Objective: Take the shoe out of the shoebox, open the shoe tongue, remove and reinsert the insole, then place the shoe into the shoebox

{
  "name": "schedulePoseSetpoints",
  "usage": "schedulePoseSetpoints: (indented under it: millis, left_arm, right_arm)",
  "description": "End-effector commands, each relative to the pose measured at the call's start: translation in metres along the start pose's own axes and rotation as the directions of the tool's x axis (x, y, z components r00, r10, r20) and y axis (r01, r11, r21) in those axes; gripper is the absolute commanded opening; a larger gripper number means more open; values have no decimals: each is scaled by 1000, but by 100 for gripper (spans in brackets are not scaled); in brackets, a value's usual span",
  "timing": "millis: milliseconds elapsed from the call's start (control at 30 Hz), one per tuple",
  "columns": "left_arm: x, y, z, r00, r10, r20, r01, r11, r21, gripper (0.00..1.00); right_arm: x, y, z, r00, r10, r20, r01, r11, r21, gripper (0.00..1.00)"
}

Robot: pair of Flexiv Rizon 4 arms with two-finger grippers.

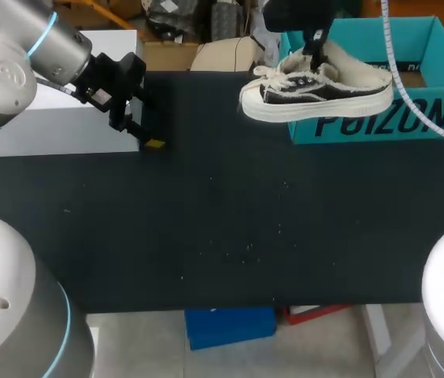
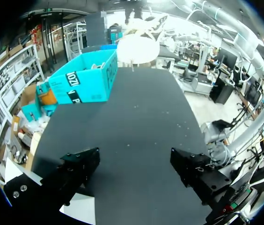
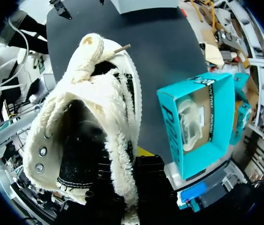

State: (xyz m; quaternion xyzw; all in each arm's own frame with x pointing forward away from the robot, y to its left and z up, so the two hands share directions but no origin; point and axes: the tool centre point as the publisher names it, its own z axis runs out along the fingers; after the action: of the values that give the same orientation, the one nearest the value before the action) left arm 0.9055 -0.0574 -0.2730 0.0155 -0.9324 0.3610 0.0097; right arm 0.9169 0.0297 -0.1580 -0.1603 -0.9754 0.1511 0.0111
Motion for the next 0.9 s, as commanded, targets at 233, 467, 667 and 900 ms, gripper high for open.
schedulePoseSetpoints:
  millis: [233,467,667,900]
  left_arm:
    - [1,0,1,1000,0,4,0,1000,-2,100]
    - [1,0,1,1000,0,4,0,1000,-2,100]
    - [1,0,1,1000,0,4,0,1000,-2,100]
    - [1,0,1,1000,0,4,0,1000,-2,100]
  right_arm:
    - [-85,-27,12,920,-383,85,343,891,298,0]
    - [-143,-42,27,921,-362,144,325,918,225,0]
    - [-177,-57,30,930,-326,172,302,941,150,0]
    - [-213,-72,29,926,-321,199,305,946,106,0]
